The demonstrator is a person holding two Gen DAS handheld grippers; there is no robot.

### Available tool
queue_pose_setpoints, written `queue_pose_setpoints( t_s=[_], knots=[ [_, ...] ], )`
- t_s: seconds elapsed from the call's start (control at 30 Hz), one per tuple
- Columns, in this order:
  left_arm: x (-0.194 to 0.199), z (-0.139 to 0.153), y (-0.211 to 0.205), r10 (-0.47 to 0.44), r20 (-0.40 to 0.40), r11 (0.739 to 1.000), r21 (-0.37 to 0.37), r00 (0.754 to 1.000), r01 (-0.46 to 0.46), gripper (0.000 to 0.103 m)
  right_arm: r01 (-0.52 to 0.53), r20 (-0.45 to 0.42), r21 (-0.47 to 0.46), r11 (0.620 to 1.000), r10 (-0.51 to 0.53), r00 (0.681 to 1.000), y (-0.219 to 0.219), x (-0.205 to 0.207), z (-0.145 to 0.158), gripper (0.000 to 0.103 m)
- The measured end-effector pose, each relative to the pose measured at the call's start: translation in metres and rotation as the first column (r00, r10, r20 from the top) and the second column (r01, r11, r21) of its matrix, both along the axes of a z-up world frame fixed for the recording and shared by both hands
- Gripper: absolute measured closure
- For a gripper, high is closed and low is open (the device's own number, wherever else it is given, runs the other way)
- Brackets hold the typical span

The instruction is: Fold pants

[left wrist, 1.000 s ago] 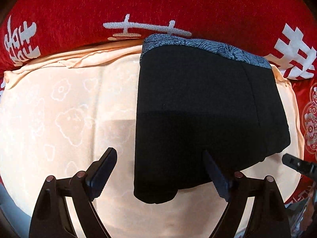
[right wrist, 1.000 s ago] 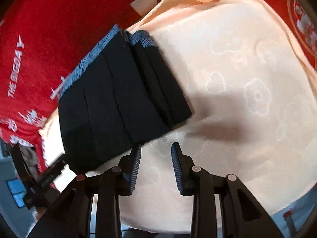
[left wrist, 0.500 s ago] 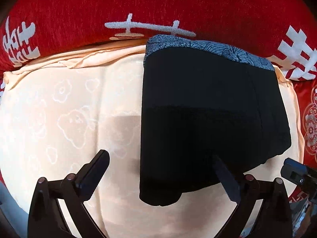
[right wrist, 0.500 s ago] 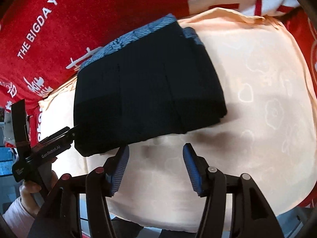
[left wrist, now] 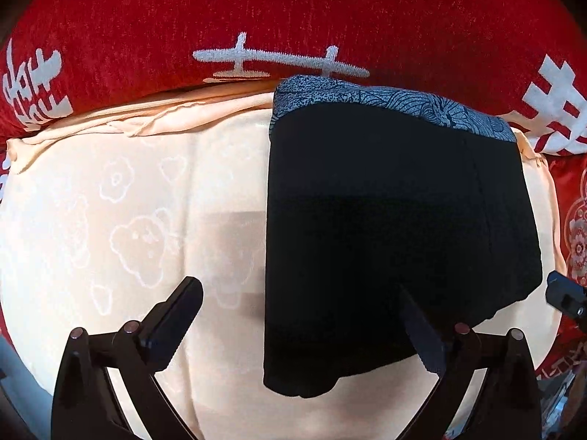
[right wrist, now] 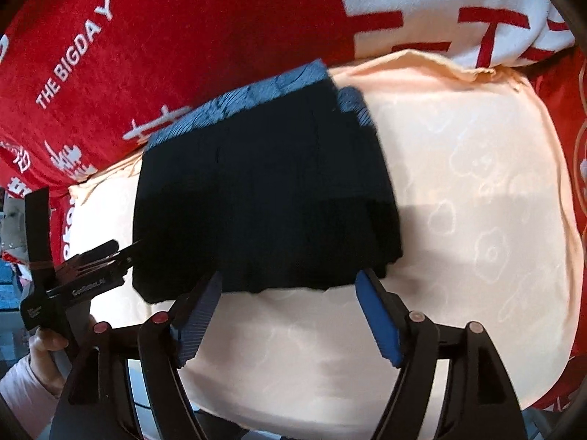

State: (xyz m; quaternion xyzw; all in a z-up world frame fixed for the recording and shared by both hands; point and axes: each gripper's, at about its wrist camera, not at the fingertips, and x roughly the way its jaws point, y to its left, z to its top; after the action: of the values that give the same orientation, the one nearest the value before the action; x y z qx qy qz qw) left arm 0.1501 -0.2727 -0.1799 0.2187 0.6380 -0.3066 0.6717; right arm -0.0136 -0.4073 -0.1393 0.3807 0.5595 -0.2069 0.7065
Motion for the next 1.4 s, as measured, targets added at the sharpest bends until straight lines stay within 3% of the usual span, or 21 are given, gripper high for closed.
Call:
queue_pose_setpoints(
  t_s=[0.13,0.53,0.67,0.97,1.13,1.23,1.4],
  knots=[
    [0.001,0.001,-0.002,-0.002,-0.004,1.0,-0.001,1.0,0.002,0.0,0.025,0.007,-0.031,0.999,-0.025,1.0,-0.014,-0.008,-0.001,0.011],
    [0.029,0.007,-0.01,0.021,-0.035,0.999,-0.044,0.999,-0.022,0.0,0.062,-0.045,0.01,0.998,-0.062,0.997,-0.063,-0.029,-0.019,0.011],
    [0.032,0.002,-0.02,-0.005,-0.064,0.999,-0.051,0.998,0.002,0.0,0.064,-0.001,0.081,0.995,-0.065,0.998,-0.075,-0.031,-0.031,0.011],
    [0.048,-0.011,-0.026,-0.066,-0.179,0.987,-0.155,0.982,0.038,0.0,-0.018,0.098,0.246,0.969,-0.007,0.995,-0.099,-0.016,-0.063,0.011],
    [0.054,-0.025,-0.032,-0.085,-0.226,0.979,-0.202,0.97,0.038,0.0,-0.068,0.216,0.369,0.927,-0.014,0.976,-0.111,-0.004,-0.087,0.01],
    [0.054,-0.033,-0.036,-0.089,-0.238,0.977,-0.21,0.967,0.038,0.0,-0.091,0.234,0.405,0.91,-0.007,0.972,-0.114,0.004,-0.105,0.01],
    [0.06,-0.045,-0.039,-0.089,-0.266,0.975,-0.219,0.96,0.03,0.0,-0.111,0.275,0.421,0.9,-0.01,0.961,-0.121,0.001,-0.107,0.01]
  ],
)
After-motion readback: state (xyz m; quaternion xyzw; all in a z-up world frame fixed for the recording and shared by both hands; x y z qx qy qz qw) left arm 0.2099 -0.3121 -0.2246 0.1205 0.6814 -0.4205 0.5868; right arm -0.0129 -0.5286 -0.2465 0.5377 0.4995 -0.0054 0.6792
